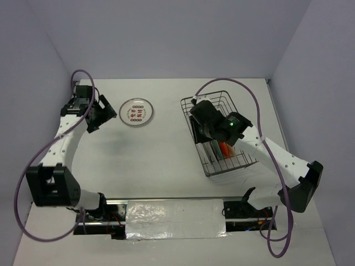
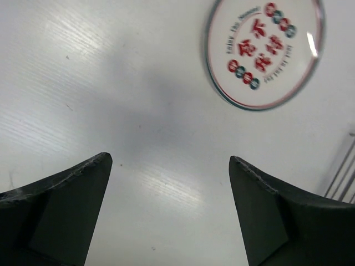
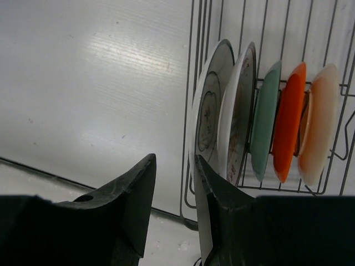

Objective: Unload the plates from the dish rack

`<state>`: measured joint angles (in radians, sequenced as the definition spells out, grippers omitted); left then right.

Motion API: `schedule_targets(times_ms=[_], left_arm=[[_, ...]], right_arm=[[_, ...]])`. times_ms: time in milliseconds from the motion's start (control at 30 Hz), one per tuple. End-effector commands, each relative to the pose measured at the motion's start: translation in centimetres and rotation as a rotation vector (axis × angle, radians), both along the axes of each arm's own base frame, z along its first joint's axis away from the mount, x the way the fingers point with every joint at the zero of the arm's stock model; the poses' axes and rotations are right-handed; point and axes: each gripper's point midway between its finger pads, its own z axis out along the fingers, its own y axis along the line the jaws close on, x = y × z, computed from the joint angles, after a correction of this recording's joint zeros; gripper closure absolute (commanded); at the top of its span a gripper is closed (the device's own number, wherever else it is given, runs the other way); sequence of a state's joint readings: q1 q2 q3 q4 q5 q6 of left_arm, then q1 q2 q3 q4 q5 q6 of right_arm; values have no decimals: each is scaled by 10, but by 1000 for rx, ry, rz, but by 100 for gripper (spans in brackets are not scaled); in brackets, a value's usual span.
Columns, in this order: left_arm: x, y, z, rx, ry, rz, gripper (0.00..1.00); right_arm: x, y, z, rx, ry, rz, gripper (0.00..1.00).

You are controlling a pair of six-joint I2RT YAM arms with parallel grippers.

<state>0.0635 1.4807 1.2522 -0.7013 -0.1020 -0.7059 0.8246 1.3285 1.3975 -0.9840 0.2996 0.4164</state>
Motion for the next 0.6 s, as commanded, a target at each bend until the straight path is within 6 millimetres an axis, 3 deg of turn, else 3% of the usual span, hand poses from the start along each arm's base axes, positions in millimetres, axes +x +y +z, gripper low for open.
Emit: schedule_targets(times_ms=[0, 167, 567], left_arm=[[-37, -13, 24, 70, -14, -118, 0], [-66, -20, 21, 47, -15, -154, 0], [-78, -21, 15, 60, 16, -225, 1]], right_arm=[[5, 19, 5, 62, -19, 76, 59], [14, 14, -14, -12, -2, 53, 60], [25, -2, -27, -101, -11, 20, 67]])
